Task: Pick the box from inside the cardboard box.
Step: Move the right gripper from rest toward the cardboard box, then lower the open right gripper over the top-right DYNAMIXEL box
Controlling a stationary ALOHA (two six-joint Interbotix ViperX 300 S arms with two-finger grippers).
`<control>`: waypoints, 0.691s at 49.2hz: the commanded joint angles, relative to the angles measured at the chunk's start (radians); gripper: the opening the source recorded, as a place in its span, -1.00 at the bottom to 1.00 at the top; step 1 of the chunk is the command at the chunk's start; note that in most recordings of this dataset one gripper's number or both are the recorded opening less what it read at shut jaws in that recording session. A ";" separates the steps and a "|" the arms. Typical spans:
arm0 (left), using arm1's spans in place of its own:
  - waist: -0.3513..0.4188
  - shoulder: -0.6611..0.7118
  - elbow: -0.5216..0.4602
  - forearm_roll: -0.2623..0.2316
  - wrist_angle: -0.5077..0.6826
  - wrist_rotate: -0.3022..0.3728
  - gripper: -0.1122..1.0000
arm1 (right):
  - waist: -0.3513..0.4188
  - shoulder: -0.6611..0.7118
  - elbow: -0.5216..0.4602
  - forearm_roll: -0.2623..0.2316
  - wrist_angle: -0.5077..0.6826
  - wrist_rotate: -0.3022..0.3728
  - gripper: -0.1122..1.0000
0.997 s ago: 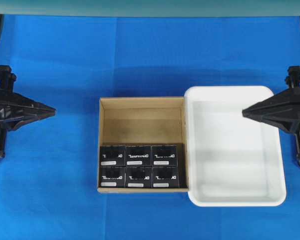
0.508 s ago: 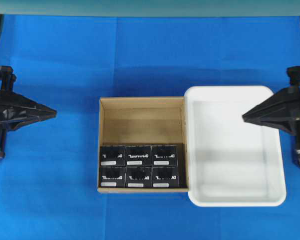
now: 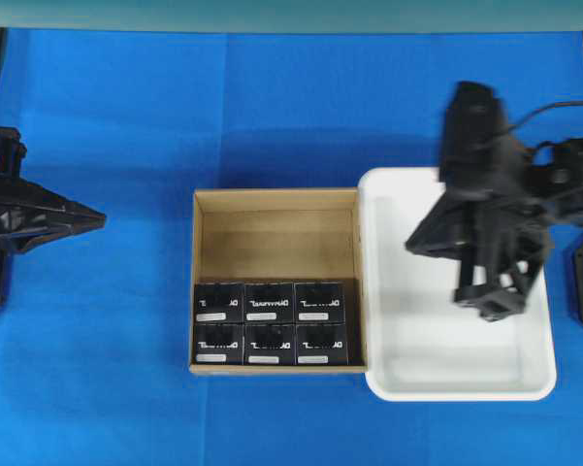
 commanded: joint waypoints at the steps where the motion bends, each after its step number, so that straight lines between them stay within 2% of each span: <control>1: 0.000 0.005 -0.028 0.002 -0.003 -0.002 -0.92 | 0.000 0.089 -0.084 -0.002 0.066 -0.008 -0.82; 10: 0.000 0.008 -0.028 0.003 -0.003 -0.002 -0.92 | -0.002 0.236 -0.210 -0.011 0.215 -0.028 -0.82; 17: 0.000 0.005 -0.032 0.002 -0.003 0.000 -0.92 | -0.002 0.324 -0.298 -0.012 0.291 -0.087 -0.81; 27: 0.000 0.002 -0.032 0.003 -0.003 0.000 -0.92 | -0.006 0.416 -0.385 -0.012 0.328 -0.184 -0.81; 34: 0.000 0.000 -0.032 0.003 -0.003 0.000 -0.92 | -0.006 0.453 -0.403 -0.011 0.325 -0.242 -0.80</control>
